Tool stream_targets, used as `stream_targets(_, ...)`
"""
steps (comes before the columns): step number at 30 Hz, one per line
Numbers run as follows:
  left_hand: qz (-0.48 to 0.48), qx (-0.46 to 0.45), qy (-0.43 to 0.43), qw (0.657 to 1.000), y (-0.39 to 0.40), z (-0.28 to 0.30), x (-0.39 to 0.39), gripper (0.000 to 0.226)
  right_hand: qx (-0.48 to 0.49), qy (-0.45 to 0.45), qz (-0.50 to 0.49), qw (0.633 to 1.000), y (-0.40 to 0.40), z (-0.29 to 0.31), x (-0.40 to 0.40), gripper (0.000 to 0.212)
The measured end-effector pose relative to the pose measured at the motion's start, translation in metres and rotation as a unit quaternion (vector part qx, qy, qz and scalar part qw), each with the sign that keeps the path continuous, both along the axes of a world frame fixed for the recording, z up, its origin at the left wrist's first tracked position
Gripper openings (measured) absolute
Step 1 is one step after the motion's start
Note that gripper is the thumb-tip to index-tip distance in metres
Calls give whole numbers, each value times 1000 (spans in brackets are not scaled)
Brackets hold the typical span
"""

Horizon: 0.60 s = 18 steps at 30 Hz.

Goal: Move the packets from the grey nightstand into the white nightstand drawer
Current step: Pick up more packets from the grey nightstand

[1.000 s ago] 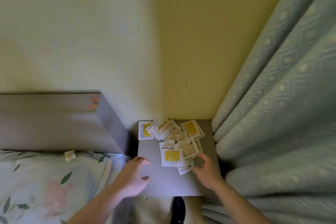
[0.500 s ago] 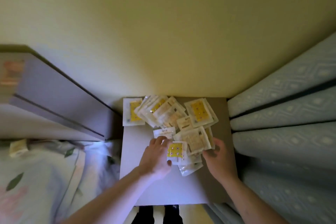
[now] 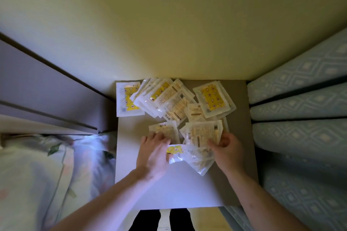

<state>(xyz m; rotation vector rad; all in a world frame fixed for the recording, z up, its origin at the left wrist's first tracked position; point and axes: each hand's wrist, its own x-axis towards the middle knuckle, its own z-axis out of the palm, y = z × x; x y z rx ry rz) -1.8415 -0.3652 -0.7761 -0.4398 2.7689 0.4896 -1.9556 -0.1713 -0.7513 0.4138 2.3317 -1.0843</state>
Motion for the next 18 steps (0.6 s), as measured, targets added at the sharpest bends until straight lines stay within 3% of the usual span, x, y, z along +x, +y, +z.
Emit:
stream_targets(4, 95, 23, 39, 994, -16, 7, 10, 22, -17, 18, 3, 1000, 15, 14, 1, 12)
stream_targets(7, 139, 50, 13, 989, -23, 13, 7, 30, -61, 16, -19, 998, 32, 19, 7, 8)
stream_targets(11, 156, 74, 18, 985, -22, 6, 0, 33, -180, -46, -183, 965, 44, 25, 13, 6)
stream_targets(13, 172, 81, 40, 981, -19, 2, -3, 38, -186, -54, -197, 961, 47, 26, 13, 7)
stream_targets(16, 182, 88, 74, 977, -15, -1, -6, 57, -68, -11, -28, 997, 47, 21, 7, 9)
stream_targets(18, 191, 95, 55, 975, -14, -2, -9, 70, 30, 35, 98, 994, 37, 19, 1, 10)
